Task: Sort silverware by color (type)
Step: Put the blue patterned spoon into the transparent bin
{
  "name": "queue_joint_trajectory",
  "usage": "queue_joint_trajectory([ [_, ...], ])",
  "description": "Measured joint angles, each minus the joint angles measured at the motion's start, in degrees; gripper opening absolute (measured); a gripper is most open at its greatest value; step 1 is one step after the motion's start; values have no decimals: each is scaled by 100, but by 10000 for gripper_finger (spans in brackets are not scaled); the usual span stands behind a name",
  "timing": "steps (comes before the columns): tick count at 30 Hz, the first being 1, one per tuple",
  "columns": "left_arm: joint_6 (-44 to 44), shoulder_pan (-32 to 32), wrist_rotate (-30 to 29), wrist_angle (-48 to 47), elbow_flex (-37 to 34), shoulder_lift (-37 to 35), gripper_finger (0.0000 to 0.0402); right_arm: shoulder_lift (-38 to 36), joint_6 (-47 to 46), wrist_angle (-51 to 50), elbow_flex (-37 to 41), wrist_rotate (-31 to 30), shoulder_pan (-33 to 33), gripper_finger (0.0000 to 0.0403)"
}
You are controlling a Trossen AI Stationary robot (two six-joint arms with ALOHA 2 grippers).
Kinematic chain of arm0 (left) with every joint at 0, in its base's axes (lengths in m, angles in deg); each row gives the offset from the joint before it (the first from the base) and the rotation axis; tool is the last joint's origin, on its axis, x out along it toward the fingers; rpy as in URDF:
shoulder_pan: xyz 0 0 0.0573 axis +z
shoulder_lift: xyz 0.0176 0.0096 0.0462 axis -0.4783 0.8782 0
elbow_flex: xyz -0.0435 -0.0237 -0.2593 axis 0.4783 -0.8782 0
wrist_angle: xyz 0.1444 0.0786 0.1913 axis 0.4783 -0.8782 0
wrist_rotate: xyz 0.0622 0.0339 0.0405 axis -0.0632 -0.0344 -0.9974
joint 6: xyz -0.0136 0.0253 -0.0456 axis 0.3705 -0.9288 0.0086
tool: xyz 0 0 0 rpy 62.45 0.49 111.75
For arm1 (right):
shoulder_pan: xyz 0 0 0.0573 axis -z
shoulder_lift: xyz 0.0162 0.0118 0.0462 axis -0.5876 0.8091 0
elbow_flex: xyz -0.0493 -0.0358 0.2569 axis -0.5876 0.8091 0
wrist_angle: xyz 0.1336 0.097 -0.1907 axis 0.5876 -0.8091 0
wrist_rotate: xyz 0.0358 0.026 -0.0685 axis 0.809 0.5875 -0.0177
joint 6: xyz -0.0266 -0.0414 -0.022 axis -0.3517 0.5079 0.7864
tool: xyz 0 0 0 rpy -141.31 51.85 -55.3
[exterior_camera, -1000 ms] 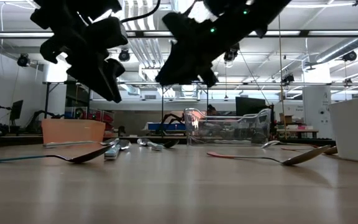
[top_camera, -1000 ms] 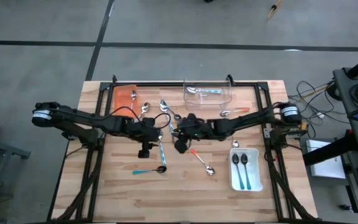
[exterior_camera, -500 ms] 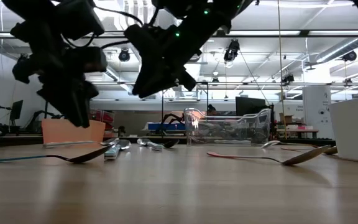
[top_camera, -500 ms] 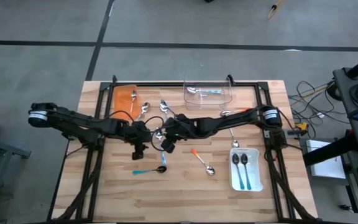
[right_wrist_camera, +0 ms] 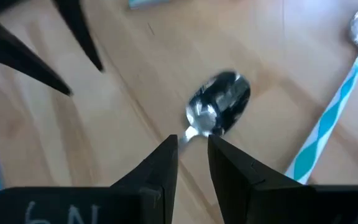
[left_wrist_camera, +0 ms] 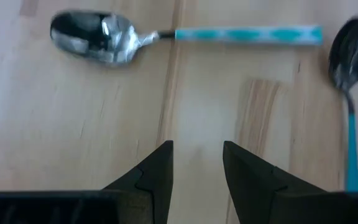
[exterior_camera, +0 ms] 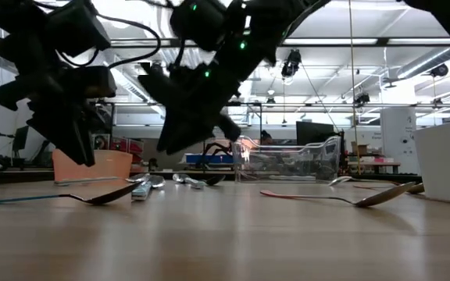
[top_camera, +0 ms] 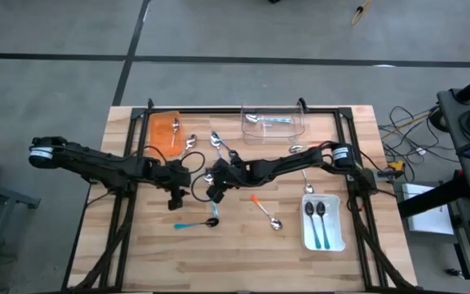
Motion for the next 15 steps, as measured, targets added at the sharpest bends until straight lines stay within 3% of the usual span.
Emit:
queue_joint_trajectory([
  [4, 56, -11, 0, 96, -33, -131, 121, 198, -74, 23, -45, 61, 0, 95],
  [15, -263, -12, -180, 377, 17, -320, 121, 446, -491, 199, -106, 168, -28, 192],
])
